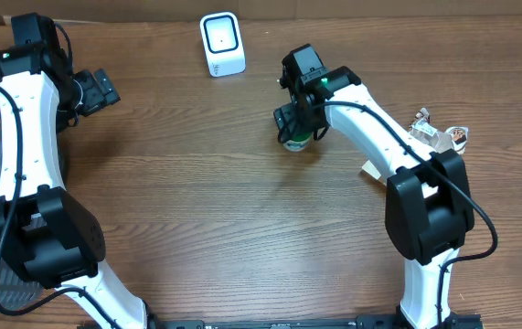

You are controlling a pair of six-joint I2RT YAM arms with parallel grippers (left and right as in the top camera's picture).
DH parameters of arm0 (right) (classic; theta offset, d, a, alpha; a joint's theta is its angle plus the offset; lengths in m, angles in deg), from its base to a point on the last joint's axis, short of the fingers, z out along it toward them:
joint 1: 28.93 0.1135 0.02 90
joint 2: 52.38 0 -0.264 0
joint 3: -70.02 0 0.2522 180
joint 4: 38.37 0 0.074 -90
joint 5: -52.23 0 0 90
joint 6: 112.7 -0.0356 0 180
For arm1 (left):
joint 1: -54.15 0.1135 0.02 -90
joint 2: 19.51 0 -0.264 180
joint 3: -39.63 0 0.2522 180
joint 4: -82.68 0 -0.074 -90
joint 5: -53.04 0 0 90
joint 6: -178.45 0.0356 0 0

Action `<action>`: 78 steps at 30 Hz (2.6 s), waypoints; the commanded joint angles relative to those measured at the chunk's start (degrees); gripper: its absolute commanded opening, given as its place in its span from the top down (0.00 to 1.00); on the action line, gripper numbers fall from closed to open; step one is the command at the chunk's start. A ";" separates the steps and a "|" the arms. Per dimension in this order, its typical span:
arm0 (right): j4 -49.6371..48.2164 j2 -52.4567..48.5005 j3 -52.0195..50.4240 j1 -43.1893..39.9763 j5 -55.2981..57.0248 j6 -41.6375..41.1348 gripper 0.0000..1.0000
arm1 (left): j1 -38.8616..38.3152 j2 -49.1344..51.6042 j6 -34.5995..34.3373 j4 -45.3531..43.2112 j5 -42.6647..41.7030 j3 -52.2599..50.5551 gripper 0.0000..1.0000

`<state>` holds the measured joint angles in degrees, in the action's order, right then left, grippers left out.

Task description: Scan the item barcode

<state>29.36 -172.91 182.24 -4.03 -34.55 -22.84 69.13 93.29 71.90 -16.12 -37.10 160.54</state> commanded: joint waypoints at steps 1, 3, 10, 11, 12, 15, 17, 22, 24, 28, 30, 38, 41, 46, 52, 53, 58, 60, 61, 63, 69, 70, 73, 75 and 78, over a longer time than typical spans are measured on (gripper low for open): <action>-0.44 -0.07 -0.33 -0.28 0.04 0.02 0.23 | -0.39 0.35 -0.17 -0.20 0.59 -0.31 0.00; -0.57 -0.07 -0.33 -0.28 0.04 0.00 0.27 | -0.39 0.35 -0.17 -0.20 0.59 -0.31 0.01; -0.26 -0.04 -0.31 -0.22 0.04 -0.02 0.54 | -0.39 0.35 -0.15 -0.31 0.63 -0.28 0.00; -0.11 -0.04 -0.31 -0.22 0.04 -0.02 0.57 | -0.42 0.35 -0.17 -0.26 0.57 -0.28 0.00; 0.15 -0.02 -0.26 -0.22 0.04 -0.02 0.62 | -0.44 0.35 -0.17 -0.26 0.57 -0.28 0.00; 1.07 -0.02 -0.15 -0.22 0.04 -0.02 0.67 | -0.44 0.35 -0.17 -0.26 0.57 -0.28 0.01; 2.12 0.09 0.52 -0.22 -1.16 -0.04 0.67 | -0.44 0.35 -0.17 -0.26 0.59 -0.28 0.00; 7.87 0.98 5.55 -0.48 -9.44 0.00 0.74 | -0.44 0.35 -0.17 -0.26 0.59 -0.28 0.00; 10.54 2.05 8.37 -0.96 -14.38 0.02 0.75 | -0.44 0.35 -0.17 -0.26 0.59 -0.28 0.00; 14.14 5.01 12.83 -2.38 -28.00 2.58 0.78 | -0.44 0.35 -0.17 -0.28 0.59 -0.28 0.00; 14.97 6.80 13.84 -3.19 -36.35 6.43 0.78 | -0.44 0.35 -0.17 -0.28 0.59 -0.28 0.01; 14.45 14.01 14.19 -8.70 -62.31 11.39 0.79 | -0.44 0.35 -0.17 -0.28 0.59 -0.28 0.00; 13.97 15.39 14.19 -11.78 -72.76 11.37 0.79 | -0.44 0.35 -0.17 -0.28 0.59 -0.28 0.01; 13.00 15.80 14.19 -16.06 -85.99 11.34 0.79 | -0.44 0.35 -0.17 -0.26 0.59 -0.28 0.00; 12.50 15.80 14.16 -17.53 -86.51 11.34 0.79 | -0.44 0.35 -0.17 -0.26 0.59 -0.28 0.00; 12.17 15.80 14.19 -17.53 -85.48 11.32 0.79 | -0.44 0.35 -0.17 -0.26 0.57 -0.28 0.00; 9.81 15.74 14.12 -15.72 -72.28 11.10 0.79 | -0.44 0.35 -0.17 -0.26 0.59 -0.28 0.00; 8.94 15.67 14.01 -13.68 -62.47 11.10 0.79 | -0.44 0.35 -0.17 -0.26 0.59 -0.28 0.01; 8.22 15.63 13.88 -12.20 -56.30 11.10 0.80 | -0.44 0.35 -0.17 -0.26 0.59 -0.28 0.01; 5.86 15.63 12.85 -9.27 -45.33 11.10 0.82 | -0.44 0.35 -0.17 -0.26 0.59 -0.28 0.00; -5.77 12.96 9.73 0.17 -15.28 10.93 0.83 | -0.44 0.35 -0.17 -0.26 0.59 -0.28 0.00; -8.28 12.41 9.18 1.29 -11.32 10.95 0.84 | -0.44 0.35 -0.17 -0.26 0.59 -0.28 0.01; -16.85 9.51 8.61 3.74 0.11 10.95 0.89 | -0.44 0.35 -0.17 -0.26 0.59 -0.28 0.01; -22.93 7.26 8.61 4.35 3.67 11.30 0.89 | -0.44 0.35 -0.17 -0.26 0.59 -0.28 0.01; -32.06 3.82 8.61 4.33 4.24 14.12 0.85 | -0.44 0.35 -0.17 -0.26 0.59 -0.28 0.00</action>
<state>1.19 -167.16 190.87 0.78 -38.70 -11.15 69.13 93.29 71.90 -16.12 -37.10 160.54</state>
